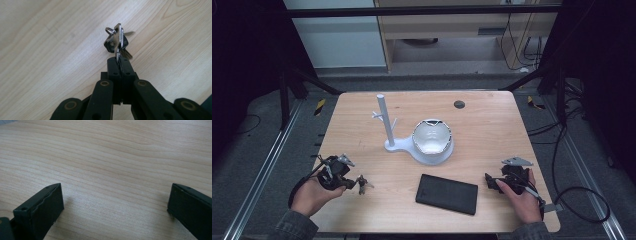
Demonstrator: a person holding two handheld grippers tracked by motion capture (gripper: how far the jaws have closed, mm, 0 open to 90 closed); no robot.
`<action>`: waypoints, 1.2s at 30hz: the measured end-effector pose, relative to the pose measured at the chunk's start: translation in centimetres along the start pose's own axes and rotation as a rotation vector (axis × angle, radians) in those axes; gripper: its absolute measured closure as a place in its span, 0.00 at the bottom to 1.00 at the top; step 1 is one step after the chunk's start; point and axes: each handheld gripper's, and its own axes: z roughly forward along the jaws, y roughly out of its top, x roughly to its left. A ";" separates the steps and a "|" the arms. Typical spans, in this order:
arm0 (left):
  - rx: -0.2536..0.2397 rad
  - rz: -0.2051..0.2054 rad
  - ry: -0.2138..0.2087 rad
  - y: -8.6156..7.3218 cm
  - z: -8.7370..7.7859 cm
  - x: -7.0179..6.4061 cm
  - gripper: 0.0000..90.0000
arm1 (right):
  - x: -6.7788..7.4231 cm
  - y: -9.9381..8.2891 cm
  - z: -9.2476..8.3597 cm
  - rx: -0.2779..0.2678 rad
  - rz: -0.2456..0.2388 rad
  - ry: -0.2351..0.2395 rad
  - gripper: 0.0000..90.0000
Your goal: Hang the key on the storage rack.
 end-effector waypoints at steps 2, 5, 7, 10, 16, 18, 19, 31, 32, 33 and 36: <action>-0.016 0.006 -0.012 0.5 -0.9 0.0 0.99 | 0.0 0.0 0.0 0.000 0.000 0.000 0.00; -0.026 0.012 -0.004 1.0 -1.8 -0.2 0.99 | 0.0 0.0 0.0 0.000 0.000 0.000 0.00; -0.044 0.021 -0.001 1.8 -3.0 -0.1 0.99 | 0.0 0.0 0.0 0.000 0.000 -0.001 0.00; -0.052 0.028 0.006 2.6 -4.0 0.2 0.99 | 0.0 0.0 0.1 -0.002 -0.002 -0.002 0.00; -0.065 0.036 0.014 4.0 -5.7 1.0 0.99 | 0.0 0.1 0.1 -0.003 0.001 -0.003 0.00; -0.072 0.035 0.016 4.4 -6.1 1.2 0.99 | 0.0 0.1 0.1 -0.002 0.003 -0.001 0.00; -0.074 0.030 0.013 4.7 -6.3 1.2 0.99 | 0.0 0.1 0.1 -0.001 0.003 -0.002 0.00; -0.083 0.058 0.032 7.1 -8.1 1.0 0.99 | 0.0 0.1 0.1 -0.003 0.004 -0.003 0.00; -0.083 0.060 0.034 7.2 -8.3 1.0 0.99 | 0.0 0.1 0.1 -0.002 0.005 -0.004 0.00; -0.080 0.064 0.033 7.4 -8.4 1.0 0.99 | 0.0 0.1 0.1 -0.003 0.004 -0.003 0.00; -0.084 0.062 0.037 7.7 -8.7 0.9 0.99 | 0.0 0.1 0.1 -0.002 0.004 -0.004 0.00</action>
